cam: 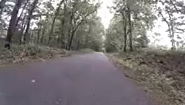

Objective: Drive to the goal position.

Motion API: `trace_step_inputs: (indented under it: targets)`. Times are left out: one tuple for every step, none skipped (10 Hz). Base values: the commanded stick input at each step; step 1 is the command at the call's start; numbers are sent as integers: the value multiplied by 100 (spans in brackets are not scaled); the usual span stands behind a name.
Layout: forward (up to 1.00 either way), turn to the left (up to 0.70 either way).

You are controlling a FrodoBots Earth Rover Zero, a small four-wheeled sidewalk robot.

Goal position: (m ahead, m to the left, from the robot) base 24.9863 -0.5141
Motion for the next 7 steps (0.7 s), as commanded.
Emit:
trace_step_inputs:
  targets:
    - [70,0]
    - [70,0]
    - [70,0]
    - [70,0]
    - [70,0]
    - [70,0]
    - [70,0]
